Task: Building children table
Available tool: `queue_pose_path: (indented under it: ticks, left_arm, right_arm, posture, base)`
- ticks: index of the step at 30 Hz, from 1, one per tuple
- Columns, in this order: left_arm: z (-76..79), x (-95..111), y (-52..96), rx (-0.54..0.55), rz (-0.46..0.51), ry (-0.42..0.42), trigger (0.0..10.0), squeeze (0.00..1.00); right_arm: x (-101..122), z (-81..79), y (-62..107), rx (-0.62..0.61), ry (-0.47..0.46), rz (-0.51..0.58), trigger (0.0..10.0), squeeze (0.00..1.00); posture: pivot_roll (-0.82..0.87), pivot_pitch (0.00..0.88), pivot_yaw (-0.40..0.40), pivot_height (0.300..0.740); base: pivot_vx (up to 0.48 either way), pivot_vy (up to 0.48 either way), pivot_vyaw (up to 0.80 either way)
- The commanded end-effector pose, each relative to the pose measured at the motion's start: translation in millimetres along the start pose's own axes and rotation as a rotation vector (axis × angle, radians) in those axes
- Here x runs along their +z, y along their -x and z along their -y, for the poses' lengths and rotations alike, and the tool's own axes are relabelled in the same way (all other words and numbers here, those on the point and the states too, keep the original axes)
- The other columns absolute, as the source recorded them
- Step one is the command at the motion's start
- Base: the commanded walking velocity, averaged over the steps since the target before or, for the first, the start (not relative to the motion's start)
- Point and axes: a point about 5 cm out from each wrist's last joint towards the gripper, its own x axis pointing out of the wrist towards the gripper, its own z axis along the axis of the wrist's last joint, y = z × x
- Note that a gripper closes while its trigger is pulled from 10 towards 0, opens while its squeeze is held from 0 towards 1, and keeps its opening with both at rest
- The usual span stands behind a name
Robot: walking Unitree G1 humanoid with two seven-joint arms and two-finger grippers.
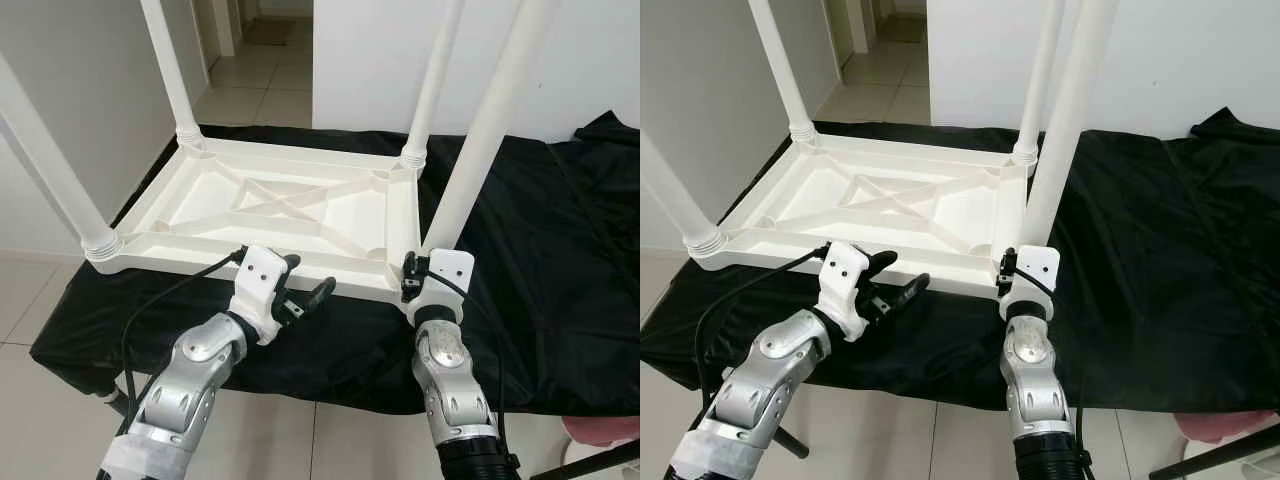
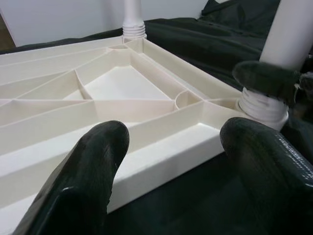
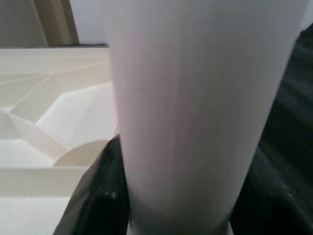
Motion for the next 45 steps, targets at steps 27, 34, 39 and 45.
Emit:
queue_pose_path:
  ticks: [27, 34, 39, 45]
  left_arm:
    - [11.3, -7.7, -2.3, -0.031, -0.033, -0.032, 10.0, 0.0]
    - [27.7, -13.5, -2.1, -0.095, -0.055, -0.069, 10.0, 0.0]
    - [27.8, -14.3, -0.5, -0.09, -0.061, -0.067, 10.0, 0.0]
    - [28.0, -14.3, 0.2, -0.093, -0.062, -0.067, 10.0, 0.0]
  right_arm:
    - [12.2, 14.1, -19.0, 0.712, 0.157, 0.069, 10.0, 0.0]
    - [7.8, 15.4, -22.9, 0.817, 0.183, 0.043, 2.2, 0.0]
    - [1.7, 18.8, -19.4, 0.824, 0.173, 0.019, 0.0, 0.0]
    - [-1.8, 20.3, -17.6, 0.826, 0.166, 0.007, 0.0, 0.0]
  posture:
    - [0.03, 0.006, 0.009, 0.74]
    - [0.04, 0.0, -0.004, 0.74]
    - [0.05, 0.004, -0.003, 0.74]
    - [0.05, 0.004, 0.0, 0.74]
  base:
    - [0.0, 0.0, 0.0]
    - [0.0, 0.0, 0.0]
    - [0.0, 0.0, 0.0]
    - [0.0, 0.0, 0.0]
